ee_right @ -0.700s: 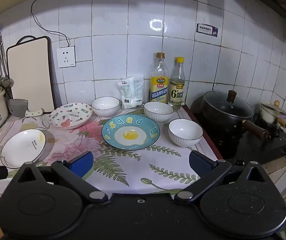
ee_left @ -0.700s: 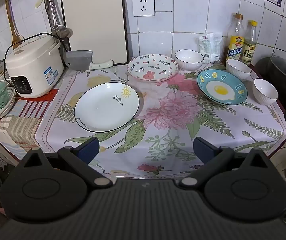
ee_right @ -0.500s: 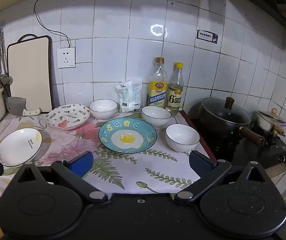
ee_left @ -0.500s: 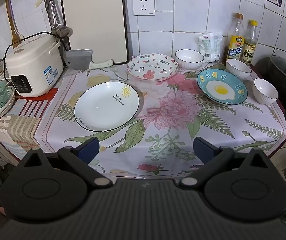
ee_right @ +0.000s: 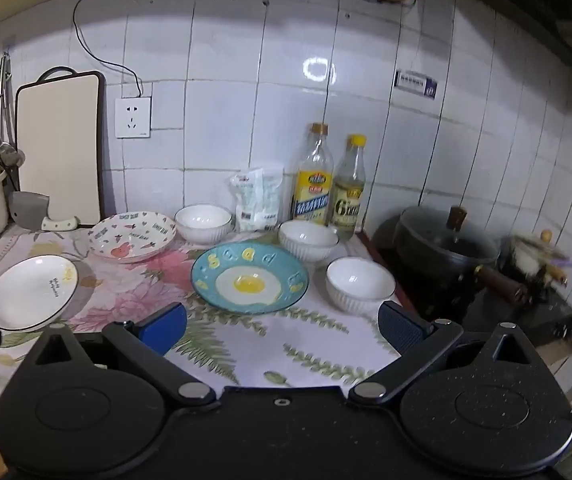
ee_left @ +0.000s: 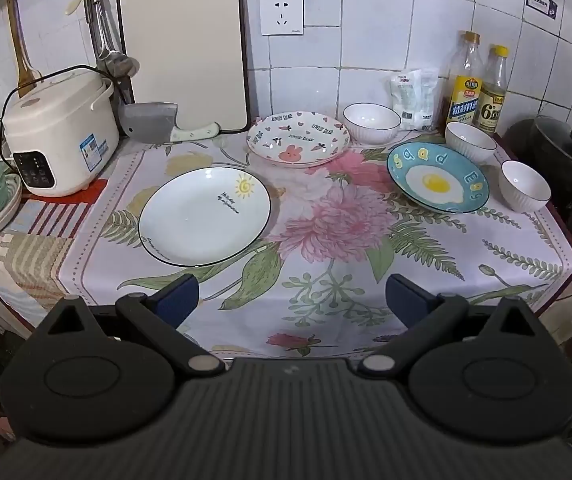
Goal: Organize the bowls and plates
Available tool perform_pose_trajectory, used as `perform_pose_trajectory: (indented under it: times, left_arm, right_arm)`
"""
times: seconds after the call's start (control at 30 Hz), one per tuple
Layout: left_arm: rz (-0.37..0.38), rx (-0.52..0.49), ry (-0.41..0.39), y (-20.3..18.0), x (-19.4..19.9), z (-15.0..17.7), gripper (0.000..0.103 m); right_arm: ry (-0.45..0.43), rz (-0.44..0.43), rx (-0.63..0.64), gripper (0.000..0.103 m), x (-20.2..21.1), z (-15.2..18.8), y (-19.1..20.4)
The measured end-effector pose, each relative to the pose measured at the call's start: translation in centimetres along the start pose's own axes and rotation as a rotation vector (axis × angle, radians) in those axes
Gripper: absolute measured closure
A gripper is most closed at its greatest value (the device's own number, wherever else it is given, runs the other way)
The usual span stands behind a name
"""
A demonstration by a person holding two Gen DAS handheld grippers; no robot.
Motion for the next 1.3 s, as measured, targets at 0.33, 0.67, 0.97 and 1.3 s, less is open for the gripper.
perform_pose_trajectory:
  times: [0.33, 0.67, 0.97, 1.3]
  left_arm:
    - [-0.017, -0.031, 0.018, -0.5, -0.2, 0.3, 0.002]
    - [-0.021, -0.032, 0.016, -0.5, -0.3, 0.3, 0.001]
    - [-0.039, -0.023, 0.001, -0.5, -0.5, 0.5, 0.001]
    - [-0.033, 0.005, -0.053, -0.1, -0.1, 0.4, 0.001]
  right_arm:
    - [-0.013, -0.004, 0.045, 0.0, 0.1, 0.4, 0.7]
    - [-0.005, -0.03, 0.053, 0.0, -0.1, 0.8, 1.4]
    - [0.01, -0.038, 0.035, 0.0, -0.4, 1.1, 1.5]
    - [0.015, -0.04, 0.036, 0.0, -0.6, 1.2, 1.7]
Point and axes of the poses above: each gripper's, at about its wrist camera, not at the fingertips, and x roughly against the way its jaws point, y to its left, z to its underside, the point moved 7 cm from there along -x, roughly the way its jaws point, and after that the axes turned 2 degrees about -z, right-handed, at the moved point
